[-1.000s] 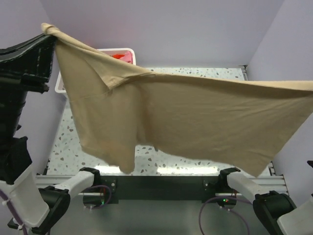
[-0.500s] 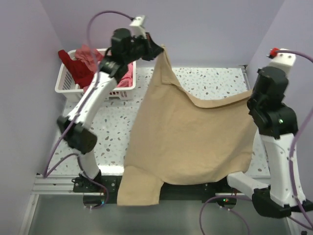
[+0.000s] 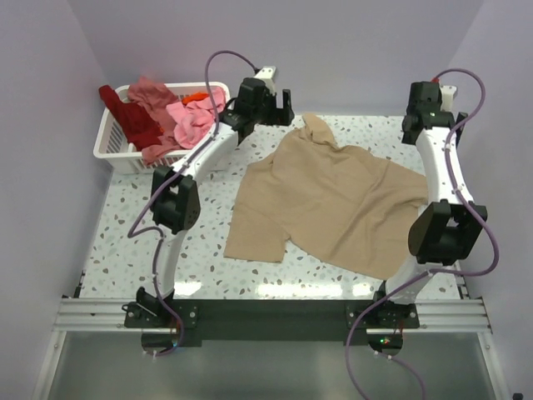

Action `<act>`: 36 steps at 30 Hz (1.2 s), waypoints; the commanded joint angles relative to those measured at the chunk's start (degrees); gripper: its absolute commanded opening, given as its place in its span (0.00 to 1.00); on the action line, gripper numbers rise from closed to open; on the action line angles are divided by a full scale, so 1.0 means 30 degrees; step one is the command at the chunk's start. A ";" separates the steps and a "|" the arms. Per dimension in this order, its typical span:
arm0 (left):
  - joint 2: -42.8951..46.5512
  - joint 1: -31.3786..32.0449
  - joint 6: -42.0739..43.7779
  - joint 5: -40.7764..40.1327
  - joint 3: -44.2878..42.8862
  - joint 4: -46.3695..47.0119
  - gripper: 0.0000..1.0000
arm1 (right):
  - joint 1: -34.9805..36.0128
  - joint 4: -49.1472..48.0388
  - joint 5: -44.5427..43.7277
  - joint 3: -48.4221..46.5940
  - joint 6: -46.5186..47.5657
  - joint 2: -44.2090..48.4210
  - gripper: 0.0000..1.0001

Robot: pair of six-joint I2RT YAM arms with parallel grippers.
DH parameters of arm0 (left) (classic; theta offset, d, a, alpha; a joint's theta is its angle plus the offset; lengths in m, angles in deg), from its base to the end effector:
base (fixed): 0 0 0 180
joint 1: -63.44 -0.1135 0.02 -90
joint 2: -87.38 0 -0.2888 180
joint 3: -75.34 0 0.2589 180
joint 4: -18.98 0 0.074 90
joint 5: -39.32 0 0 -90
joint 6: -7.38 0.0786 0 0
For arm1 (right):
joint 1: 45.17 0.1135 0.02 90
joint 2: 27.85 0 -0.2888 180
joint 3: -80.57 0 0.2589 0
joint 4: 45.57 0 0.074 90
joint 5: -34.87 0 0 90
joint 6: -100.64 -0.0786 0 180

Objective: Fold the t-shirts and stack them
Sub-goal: Flatten the tshirt out

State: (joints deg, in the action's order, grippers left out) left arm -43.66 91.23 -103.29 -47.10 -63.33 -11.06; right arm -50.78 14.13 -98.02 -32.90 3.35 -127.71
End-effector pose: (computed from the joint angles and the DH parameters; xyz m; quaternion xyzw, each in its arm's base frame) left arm 0.5348 -0.2874 0.3076 0.0689 0.8279 -0.2518 0.4963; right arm 0.4051 -0.0935 0.3642 0.2328 0.8424 -0.3340 0.3529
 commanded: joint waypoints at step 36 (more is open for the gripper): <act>0.8031 0.2367 -0.3131 -0.0634 1.7589 0.0919 1.00 | 0.1634 -0.0523 1.3507 1.2644 -0.3810 0.5600 0.95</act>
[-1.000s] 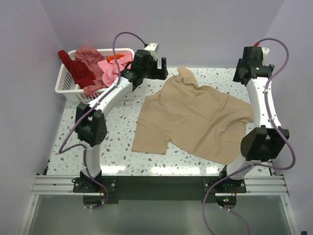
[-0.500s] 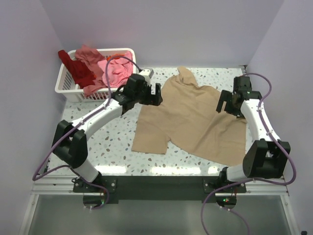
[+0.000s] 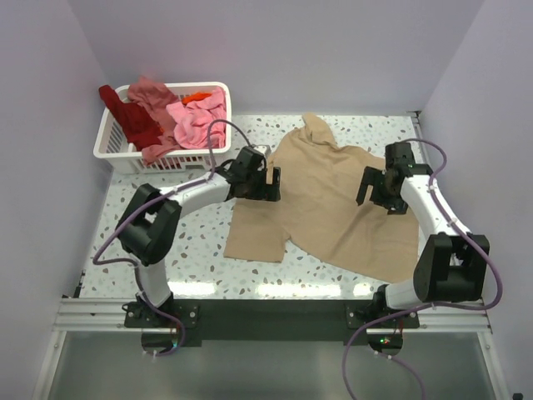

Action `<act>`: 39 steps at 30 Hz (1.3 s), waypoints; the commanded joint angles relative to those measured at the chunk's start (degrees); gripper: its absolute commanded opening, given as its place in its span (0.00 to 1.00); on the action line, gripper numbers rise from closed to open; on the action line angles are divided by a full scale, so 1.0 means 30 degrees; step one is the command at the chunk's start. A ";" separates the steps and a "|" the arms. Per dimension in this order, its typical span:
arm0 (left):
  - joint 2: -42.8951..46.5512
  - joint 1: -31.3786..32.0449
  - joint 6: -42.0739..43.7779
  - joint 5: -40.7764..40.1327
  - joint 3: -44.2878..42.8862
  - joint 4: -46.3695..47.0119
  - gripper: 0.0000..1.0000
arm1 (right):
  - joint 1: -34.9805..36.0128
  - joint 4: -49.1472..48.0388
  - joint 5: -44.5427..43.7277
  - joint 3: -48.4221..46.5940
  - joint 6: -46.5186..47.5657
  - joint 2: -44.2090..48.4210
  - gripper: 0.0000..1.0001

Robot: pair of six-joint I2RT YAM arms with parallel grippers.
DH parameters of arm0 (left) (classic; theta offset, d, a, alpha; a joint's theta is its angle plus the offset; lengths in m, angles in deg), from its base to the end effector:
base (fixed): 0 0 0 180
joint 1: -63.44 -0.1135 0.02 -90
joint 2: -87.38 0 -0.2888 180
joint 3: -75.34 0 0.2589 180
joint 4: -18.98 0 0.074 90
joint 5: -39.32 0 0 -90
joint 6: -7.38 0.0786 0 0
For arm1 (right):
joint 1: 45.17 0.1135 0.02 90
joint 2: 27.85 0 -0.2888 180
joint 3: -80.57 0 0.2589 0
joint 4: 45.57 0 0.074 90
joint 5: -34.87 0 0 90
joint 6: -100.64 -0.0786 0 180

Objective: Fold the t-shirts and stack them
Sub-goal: Flatten the tshirt out

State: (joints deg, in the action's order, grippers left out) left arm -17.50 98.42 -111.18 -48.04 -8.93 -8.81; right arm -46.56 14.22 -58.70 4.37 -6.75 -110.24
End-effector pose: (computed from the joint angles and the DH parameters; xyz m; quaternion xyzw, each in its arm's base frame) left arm 0.3566 -0.2539 0.1874 0.0605 0.9327 -0.2052 0.2905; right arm 0.3010 -0.0122 0.2326 0.1659 0.9635 -0.0012 0.2102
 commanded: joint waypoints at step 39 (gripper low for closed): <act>0.1341 -0.1612 -0.0383 -0.1901 -0.0851 -0.0447 1.00 | 0.0287 -0.0023 0.1128 0.0778 -0.1411 -0.2455 0.98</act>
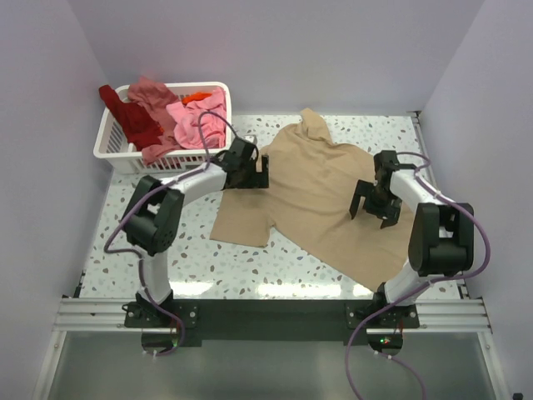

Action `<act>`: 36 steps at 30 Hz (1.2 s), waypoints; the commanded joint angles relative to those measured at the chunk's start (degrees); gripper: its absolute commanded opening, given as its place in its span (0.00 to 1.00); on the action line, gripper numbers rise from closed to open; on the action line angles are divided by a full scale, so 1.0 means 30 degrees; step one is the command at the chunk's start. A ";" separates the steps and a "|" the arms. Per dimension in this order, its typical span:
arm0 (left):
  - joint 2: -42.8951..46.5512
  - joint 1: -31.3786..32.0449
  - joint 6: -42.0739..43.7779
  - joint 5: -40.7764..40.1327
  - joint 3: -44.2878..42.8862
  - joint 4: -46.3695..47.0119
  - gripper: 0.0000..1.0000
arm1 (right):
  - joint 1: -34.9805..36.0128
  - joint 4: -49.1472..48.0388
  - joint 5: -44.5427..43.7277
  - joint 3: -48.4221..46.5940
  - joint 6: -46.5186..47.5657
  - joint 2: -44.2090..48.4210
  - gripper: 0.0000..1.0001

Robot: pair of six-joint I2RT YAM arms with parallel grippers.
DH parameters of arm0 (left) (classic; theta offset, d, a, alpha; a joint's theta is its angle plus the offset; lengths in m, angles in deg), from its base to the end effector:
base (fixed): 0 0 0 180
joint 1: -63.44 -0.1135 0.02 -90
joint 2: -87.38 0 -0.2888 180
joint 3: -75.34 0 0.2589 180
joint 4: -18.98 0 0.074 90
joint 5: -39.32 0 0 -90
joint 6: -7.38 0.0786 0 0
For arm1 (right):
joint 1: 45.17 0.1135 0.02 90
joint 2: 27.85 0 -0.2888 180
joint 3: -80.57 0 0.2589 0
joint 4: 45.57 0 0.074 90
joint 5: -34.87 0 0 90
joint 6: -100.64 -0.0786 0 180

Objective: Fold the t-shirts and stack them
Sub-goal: Flatten the tshirt out

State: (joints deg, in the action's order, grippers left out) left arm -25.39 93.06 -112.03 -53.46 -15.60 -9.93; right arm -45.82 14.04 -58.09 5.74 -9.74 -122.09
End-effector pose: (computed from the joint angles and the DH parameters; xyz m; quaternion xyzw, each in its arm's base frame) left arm 0.4093 -0.2283 0.1654 -0.0064 0.9416 -0.1456 0.3035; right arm 0.3145 -0.0076 0.1658 0.1840 0.9779 -0.0089 0.0986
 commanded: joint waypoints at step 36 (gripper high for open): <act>1.2982 0.0115 -0.1535 -0.4579 1.3131 -0.3064 0.75 | 0.0068 0.3373 0.2334 0.4041 -0.2844 1.1899 0.99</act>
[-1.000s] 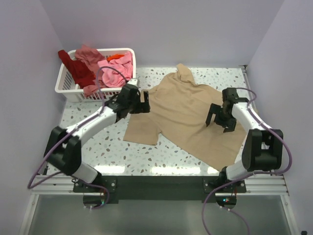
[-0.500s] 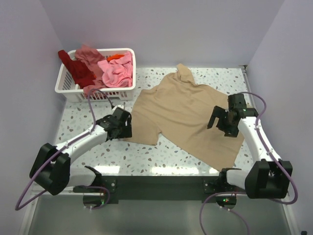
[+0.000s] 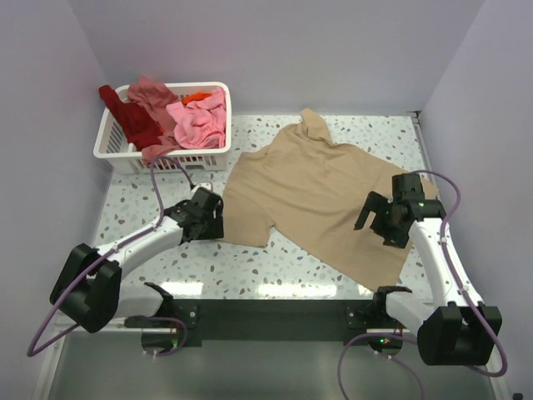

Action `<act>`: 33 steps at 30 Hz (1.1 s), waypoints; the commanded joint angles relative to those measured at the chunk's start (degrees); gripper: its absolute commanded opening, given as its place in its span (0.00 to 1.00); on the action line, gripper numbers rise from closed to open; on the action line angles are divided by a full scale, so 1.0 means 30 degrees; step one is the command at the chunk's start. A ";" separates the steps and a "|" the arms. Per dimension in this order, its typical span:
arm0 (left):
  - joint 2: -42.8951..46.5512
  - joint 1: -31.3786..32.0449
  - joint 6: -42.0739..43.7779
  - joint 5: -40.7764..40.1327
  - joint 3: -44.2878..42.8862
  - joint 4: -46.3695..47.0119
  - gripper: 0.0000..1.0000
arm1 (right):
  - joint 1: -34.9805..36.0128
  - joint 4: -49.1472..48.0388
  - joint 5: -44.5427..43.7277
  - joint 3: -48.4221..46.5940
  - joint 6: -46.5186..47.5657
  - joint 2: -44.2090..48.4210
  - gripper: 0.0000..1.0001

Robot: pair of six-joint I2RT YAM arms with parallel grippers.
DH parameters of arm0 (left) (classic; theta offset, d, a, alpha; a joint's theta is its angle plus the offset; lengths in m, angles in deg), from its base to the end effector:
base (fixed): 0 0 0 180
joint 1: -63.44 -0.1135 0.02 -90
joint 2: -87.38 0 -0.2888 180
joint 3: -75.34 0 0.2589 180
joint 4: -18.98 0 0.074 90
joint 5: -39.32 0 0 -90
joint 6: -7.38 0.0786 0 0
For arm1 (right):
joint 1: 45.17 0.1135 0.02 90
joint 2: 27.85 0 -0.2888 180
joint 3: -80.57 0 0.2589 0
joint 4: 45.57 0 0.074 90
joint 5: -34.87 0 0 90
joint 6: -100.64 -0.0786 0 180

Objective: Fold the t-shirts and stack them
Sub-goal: Flatten the tshirt out

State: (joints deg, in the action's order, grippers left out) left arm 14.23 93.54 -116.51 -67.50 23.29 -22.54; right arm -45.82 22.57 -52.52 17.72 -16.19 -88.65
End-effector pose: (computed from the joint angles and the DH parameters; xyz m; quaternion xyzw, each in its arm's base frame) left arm 0.2246 -0.1039 0.1642 -0.0664 0.9595 -0.0035 0.2739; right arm 0.1997 0.0013 0.2354 0.2277 0.9512 0.0686 0.1967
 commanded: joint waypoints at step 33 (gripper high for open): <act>-0.1988 -0.0016 0.1715 -0.0838 -0.1730 0.1348 0.00 | 0.0068 0.0328 0.1122 0.1308 -0.2746 0.1897 0.96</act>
State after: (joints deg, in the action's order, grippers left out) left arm 6.74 93.61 -113.01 -67.39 22.24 -16.57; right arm -45.82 24.93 -49.61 21.44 -23.23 -81.70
